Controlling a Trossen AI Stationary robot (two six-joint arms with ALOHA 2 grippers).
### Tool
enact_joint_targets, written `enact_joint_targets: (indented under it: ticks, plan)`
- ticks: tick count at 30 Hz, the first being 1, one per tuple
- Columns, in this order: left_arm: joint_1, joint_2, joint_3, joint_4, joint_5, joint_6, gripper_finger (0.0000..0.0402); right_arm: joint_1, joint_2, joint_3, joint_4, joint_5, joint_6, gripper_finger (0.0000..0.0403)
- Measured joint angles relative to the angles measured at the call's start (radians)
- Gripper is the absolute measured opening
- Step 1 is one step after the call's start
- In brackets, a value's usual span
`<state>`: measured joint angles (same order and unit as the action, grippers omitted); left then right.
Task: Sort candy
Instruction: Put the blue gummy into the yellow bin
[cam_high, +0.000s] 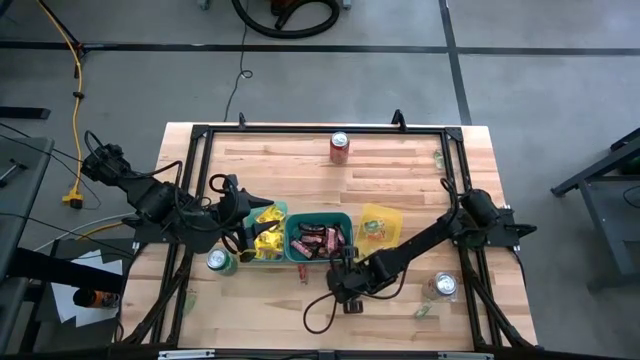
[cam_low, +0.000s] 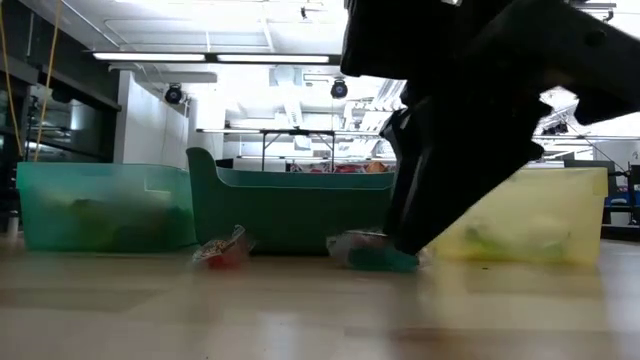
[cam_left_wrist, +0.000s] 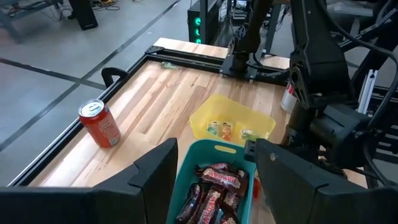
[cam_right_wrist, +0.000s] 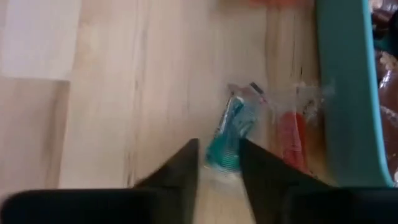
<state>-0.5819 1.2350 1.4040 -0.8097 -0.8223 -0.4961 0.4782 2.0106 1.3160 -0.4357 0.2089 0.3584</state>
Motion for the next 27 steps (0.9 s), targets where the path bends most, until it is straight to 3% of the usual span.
enact_joint_targets:
  ticks: [4, 11, 19, 23, 27]
  plan:
    - [0.0, 0.0, 0.0, -0.001, -0.003, 0.001, 0.0202, 0.0, 0.0, 0.037, -0.027, -0.022, 0.005, 0.0018]
    - [0.0, 0.0, 0.0, -0.008, -0.027, 0.003, 0.0202, -0.003, -0.063, 0.153, -0.203, 0.006, -0.024, 0.0004]
    - [0.0, 0.0, 0.0, -0.009, -0.03, 0.01, 0.0202, -0.021, -0.093, 0.146, -0.169, -0.025, 0.092, 0.0047]
    - [0.0, 0.0, 0.0, -0.009, -0.029, 0.007, 0.0202, -0.007, -0.052, 0.098, -0.083, -0.082, 0.116, 0.0092]
    - [0.0, 0.0, 0.0, -0.009, -0.028, 0.002, 0.0202, 0.008, -0.001, 0.093, -0.073, -0.064, 0.114, 0.0148]
